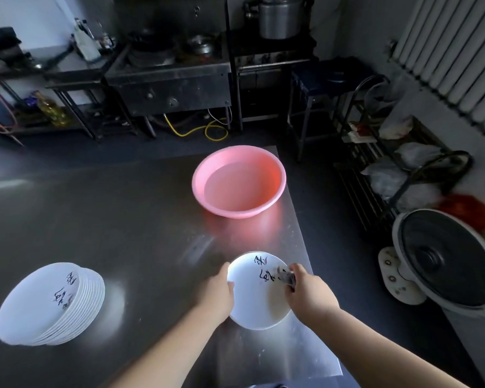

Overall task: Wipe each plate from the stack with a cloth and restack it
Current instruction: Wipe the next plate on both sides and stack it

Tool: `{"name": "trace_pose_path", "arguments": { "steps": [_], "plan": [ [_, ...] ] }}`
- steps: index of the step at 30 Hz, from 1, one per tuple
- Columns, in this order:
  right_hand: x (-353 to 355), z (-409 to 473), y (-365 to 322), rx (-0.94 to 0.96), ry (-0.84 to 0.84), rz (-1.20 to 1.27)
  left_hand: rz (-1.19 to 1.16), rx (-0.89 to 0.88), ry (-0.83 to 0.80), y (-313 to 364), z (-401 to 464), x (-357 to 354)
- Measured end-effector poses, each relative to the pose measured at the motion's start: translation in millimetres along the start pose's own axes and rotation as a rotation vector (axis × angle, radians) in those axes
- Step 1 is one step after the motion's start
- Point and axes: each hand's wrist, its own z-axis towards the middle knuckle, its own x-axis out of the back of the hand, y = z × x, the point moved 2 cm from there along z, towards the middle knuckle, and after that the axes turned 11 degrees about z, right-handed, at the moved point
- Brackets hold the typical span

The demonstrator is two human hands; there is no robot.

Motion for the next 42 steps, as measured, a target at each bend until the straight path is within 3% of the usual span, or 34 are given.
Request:
{"name": "trace_pose_path", "arguments": {
  "steps": [8,18,27,35,42],
  "plan": [
    [7,1,-10,0.069,-0.014,-0.199,0.27,-0.041,0.033,2,8,-7],
    [1,-14,-59,0.118,0.112,-0.322,0.104,-0.121,0.059,-33,11,6],
    [-96,-10,-172,0.19,-0.026,-0.094,0.033,-0.02,0.2,-209,-6,50],
    [-202,-13,-281,0.265,-0.189,-0.088,0.015,0.26,0.268,-398,-24,65],
    [-275,-26,-350,0.314,-0.309,-0.121,-0.043,0.458,0.26,-478,-34,48]
  ]
}}
